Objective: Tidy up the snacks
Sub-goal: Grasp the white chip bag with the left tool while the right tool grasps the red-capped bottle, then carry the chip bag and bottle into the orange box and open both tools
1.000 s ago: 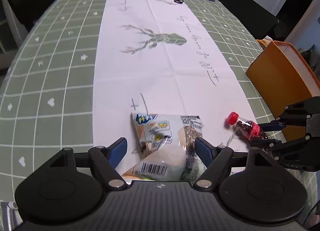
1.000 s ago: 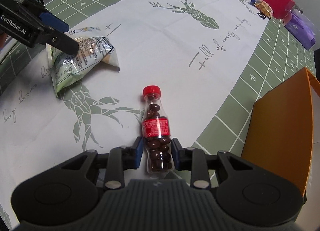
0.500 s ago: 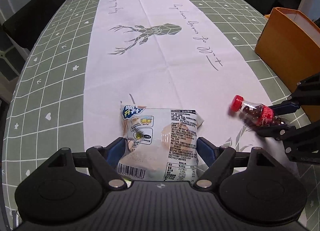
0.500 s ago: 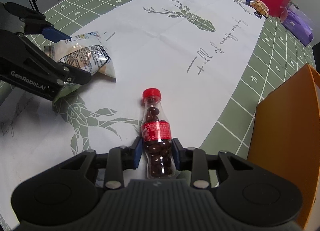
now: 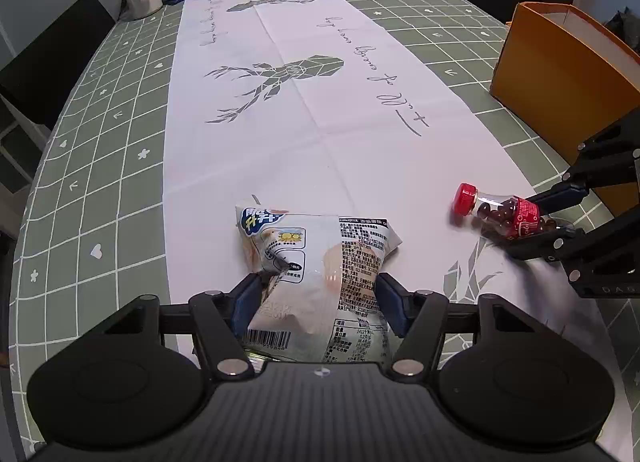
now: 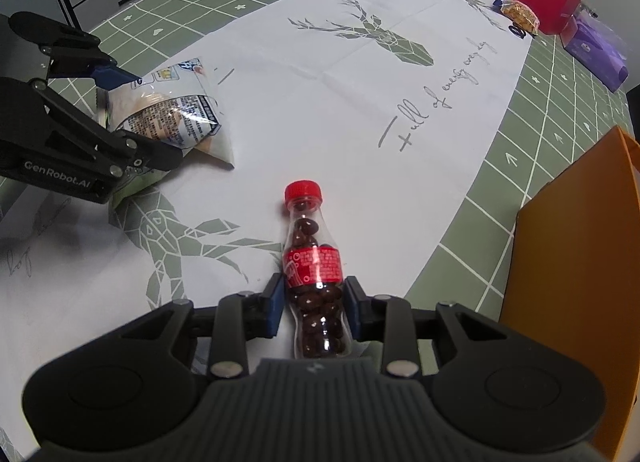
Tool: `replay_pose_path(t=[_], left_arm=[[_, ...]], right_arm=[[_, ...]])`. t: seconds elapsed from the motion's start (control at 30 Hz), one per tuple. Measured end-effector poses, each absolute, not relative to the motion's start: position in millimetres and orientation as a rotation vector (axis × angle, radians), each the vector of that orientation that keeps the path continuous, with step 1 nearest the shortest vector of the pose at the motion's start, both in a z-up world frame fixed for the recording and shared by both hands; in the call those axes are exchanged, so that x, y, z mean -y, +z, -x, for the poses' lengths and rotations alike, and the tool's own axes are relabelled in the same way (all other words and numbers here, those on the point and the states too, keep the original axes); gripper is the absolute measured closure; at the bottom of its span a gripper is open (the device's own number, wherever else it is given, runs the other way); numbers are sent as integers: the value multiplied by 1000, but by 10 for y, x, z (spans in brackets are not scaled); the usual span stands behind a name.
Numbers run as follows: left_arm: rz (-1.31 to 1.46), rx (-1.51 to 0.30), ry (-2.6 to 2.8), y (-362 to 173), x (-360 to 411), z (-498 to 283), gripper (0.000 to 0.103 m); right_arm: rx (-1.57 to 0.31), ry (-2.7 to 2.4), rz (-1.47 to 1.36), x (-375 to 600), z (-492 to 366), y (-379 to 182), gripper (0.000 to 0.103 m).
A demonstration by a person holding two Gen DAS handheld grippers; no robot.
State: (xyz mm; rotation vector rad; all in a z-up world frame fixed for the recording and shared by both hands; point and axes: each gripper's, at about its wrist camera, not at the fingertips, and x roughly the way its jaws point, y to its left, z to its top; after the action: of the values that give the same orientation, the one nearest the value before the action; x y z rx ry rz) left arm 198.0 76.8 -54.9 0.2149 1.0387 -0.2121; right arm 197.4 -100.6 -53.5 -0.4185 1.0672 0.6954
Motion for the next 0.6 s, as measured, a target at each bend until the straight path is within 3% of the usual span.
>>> replay_pose_path(t=[0.13, 0.6], left_arm=[[-214, -1040, -234, -500, -771, -1974, 46], [-206, -978, -266, -178, -656, -1970, 48]], right_arm=[[-1071, 703, 424, 1013, -1952, -531, 73], [-1029, 692, 385, 1173, -1933, -272, 73]])
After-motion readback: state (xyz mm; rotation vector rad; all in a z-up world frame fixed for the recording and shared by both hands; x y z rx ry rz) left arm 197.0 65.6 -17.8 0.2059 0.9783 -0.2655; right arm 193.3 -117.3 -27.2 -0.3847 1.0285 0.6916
